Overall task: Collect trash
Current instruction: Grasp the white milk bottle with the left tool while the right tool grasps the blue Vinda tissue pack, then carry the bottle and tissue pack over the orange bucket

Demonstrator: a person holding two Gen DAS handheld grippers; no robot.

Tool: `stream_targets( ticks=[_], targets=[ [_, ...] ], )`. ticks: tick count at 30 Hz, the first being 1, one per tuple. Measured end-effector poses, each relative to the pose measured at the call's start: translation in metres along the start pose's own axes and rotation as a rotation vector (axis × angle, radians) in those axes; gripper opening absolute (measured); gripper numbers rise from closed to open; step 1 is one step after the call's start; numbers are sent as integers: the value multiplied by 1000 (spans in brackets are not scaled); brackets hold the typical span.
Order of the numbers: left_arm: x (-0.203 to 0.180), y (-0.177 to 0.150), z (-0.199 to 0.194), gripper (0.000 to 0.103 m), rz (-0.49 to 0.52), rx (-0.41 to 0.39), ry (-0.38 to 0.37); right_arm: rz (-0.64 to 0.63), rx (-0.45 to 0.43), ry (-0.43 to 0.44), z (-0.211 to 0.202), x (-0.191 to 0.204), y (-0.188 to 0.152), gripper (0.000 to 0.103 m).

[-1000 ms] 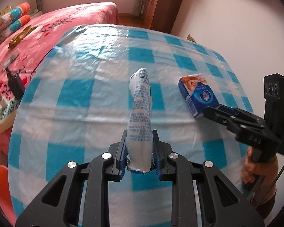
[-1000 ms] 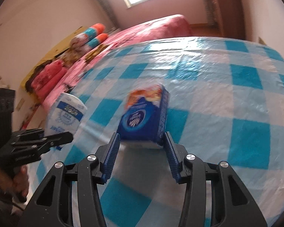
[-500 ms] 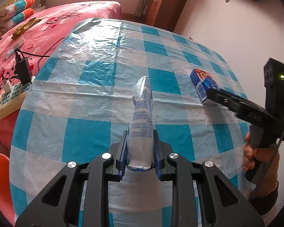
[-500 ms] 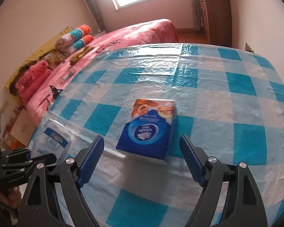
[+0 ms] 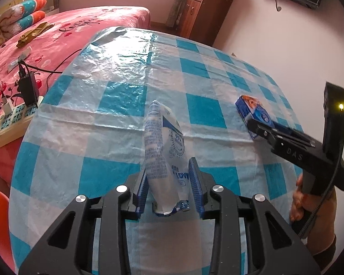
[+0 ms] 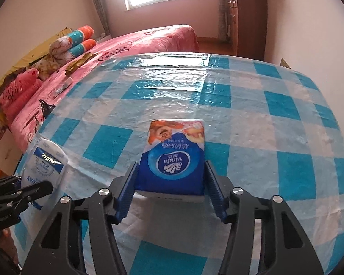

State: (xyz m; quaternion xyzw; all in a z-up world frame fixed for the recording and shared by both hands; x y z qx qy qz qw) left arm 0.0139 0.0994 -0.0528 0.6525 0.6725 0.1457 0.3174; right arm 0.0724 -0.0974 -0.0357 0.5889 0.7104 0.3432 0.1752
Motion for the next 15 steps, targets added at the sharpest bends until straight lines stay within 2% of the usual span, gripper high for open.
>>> stream_targets(
  ticks=[1, 3, 15],
  targets=[
    [1, 0, 0, 27, -7, -1, -4, 8, -6, 7, -2, -1, -1, 56],
    [3, 0, -1, 24, -19, -6, -6, 23, -19, 23, -8, -3, -3, 55],
    [27, -2, -27, 24, -52, -59, 22, 44, -26, 57, -25, 5, -18, 54]
  ],
)
Point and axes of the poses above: each gripper's, at about its wrist camera, not at the fingertips, and z roughly the way its jaws point, x to its left, y to its top, the point moved 8 cm from there along z, roughly the way its jaws point, and after that the axes turned 4 degrees about -x, right-handed, at the moved point
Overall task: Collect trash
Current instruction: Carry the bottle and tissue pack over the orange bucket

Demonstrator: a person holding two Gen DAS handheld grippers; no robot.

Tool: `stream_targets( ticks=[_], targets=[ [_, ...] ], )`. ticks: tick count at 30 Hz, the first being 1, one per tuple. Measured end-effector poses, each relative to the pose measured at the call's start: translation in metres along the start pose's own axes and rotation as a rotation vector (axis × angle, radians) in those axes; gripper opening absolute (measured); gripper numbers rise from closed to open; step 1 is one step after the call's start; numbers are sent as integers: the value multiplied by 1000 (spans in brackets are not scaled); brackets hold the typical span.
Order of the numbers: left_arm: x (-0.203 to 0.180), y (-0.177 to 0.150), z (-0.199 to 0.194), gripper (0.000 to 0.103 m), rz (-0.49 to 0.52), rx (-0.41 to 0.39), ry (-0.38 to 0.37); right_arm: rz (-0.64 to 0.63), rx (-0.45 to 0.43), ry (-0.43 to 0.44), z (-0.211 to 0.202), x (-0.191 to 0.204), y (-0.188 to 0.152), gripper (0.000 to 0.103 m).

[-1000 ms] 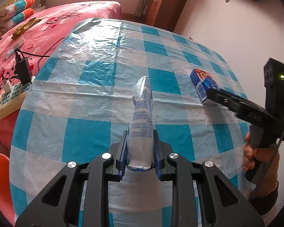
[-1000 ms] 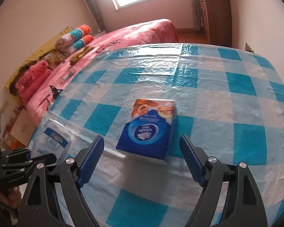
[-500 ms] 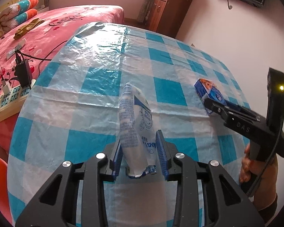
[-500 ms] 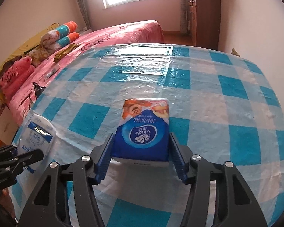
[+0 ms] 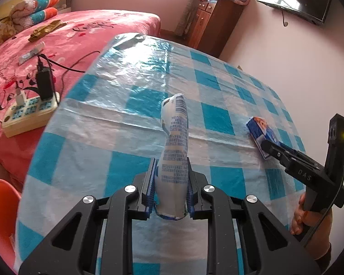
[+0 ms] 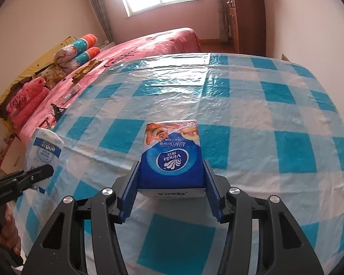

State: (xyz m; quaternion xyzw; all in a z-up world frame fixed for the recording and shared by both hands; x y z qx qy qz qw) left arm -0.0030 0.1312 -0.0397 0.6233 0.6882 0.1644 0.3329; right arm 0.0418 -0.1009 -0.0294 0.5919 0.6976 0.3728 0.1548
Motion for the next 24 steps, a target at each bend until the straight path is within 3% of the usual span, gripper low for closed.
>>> stream_targets(
  ticks=[15, 24],
  targets=[
    [35, 3, -47, 24, 56, -82, 141, -82, -32, 67, -27, 57, -1, 54],
    [67, -1, -67, 24, 39, -104, 206, -154, -35, 102, -36, 97, -3, 54]
  ],
)
Point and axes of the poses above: each gripper's, at about its wrist camera, not at the fingertips, and z roughly the way its jaws point, x to its left, y to its top, the point moved 8 cm from there along z, roughly the way its jaws point, and after that the axes turned 4 degrees about -x, right-handed, at the moved point
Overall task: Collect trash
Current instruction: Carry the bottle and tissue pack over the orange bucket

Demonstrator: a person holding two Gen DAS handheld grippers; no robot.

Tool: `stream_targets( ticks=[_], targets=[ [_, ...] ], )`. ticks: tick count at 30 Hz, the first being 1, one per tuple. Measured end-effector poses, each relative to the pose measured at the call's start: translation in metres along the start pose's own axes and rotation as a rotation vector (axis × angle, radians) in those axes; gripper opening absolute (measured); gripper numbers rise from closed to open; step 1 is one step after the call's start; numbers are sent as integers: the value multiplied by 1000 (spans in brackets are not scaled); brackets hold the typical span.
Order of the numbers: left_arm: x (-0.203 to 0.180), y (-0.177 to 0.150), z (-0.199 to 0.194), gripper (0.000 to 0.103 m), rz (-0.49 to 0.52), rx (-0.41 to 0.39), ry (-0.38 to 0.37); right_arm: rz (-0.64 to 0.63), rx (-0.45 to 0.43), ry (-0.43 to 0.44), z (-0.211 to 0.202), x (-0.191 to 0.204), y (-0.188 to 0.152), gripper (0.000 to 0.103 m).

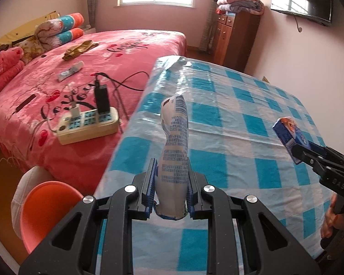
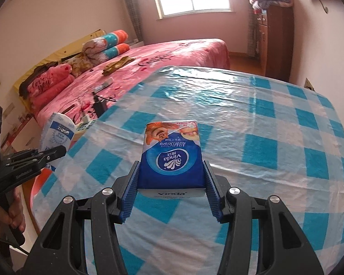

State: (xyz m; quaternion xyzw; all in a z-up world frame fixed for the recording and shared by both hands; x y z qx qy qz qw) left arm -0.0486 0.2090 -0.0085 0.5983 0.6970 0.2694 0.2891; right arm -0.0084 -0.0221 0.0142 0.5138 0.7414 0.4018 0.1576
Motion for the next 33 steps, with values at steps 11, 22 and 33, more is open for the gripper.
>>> stream_targets(
  ticks=[11, 22, 33],
  targets=[
    [48, -11, -14, 24, -42, -8, 75, -116, 15, 52, 4, 61, 0, 54],
    [100, -31, -25, 24, -101, 5, 142, -237, 33, 127, 15, 123, -2, 54],
    [157, -63, -31, 24, -165, 45, 238, -371, 66, 217, 30, 191, -15, 54]
  ],
)
Point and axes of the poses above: each gripper's, at about its wrist camera, not at the fingertips, and z roughly the way its jaws point, x to its left, y to its top, the point moved 8 cm from there along z, roughly the way its jaws point, and after that the axes turned 4 degrees about -x, right-handed, at the moved point
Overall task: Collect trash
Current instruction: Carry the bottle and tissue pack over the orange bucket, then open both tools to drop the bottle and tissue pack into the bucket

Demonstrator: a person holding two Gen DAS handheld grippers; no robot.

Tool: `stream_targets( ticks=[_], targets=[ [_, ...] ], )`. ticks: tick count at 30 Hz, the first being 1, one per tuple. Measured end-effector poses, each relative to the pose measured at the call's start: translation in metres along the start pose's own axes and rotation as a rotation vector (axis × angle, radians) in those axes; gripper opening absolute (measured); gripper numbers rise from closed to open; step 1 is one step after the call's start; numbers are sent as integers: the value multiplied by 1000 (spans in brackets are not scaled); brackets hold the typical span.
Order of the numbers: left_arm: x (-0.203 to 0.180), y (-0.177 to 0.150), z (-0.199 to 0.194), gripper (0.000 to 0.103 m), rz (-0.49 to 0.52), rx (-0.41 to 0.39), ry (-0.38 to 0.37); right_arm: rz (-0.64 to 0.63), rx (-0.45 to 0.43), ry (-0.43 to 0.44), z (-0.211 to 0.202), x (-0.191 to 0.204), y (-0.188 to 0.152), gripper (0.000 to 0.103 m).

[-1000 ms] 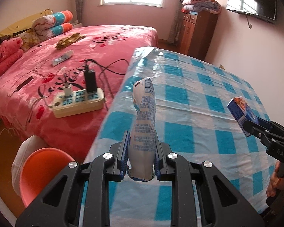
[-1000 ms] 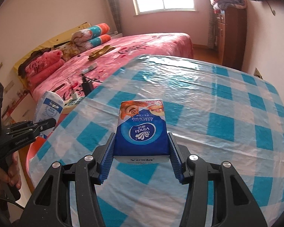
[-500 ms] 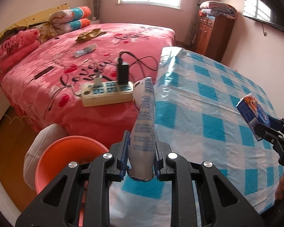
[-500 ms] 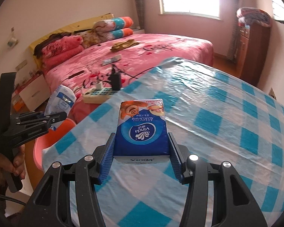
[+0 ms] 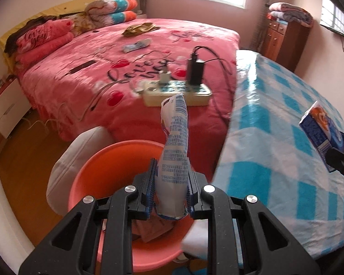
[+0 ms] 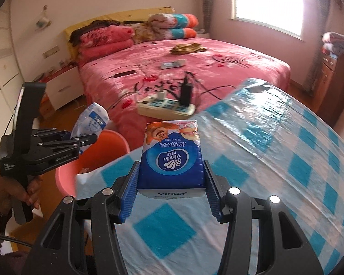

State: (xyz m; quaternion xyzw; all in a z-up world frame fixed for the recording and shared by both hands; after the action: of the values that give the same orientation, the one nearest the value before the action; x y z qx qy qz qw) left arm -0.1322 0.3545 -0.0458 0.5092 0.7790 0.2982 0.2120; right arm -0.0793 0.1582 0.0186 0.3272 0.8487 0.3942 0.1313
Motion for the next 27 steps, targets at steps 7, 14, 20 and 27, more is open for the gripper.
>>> stream_targets(
  ticks=[7, 14, 20, 27],
  targets=[
    [32, -15, 4, 24, -32, 24, 58, -78, 27, 62, 22, 41, 6, 54],
    [56, -31, 13, 24, -62, 58, 92, -146, 52, 121, 41, 76, 10, 54],
    [73, -43, 21, 24, -89, 89, 118, -193, 77, 167, 57, 102, 8, 54],
    [87, -57, 31, 24, -114, 122, 136, -251, 101, 212, 75, 130, 8, 54]
  ],
)
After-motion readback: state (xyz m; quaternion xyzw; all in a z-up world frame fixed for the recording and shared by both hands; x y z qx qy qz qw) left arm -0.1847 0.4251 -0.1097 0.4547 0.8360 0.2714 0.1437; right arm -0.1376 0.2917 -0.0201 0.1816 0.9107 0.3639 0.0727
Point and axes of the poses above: each gripper's, at about its wrist camera, not at the fingertips, and z roughly the way its jaws point, x to its left, y to its top, the point moved 8 cm from there along z, roughly the way its jaws point, and after that the axes turned 4 degrees about -x, right-handed, at the moved point
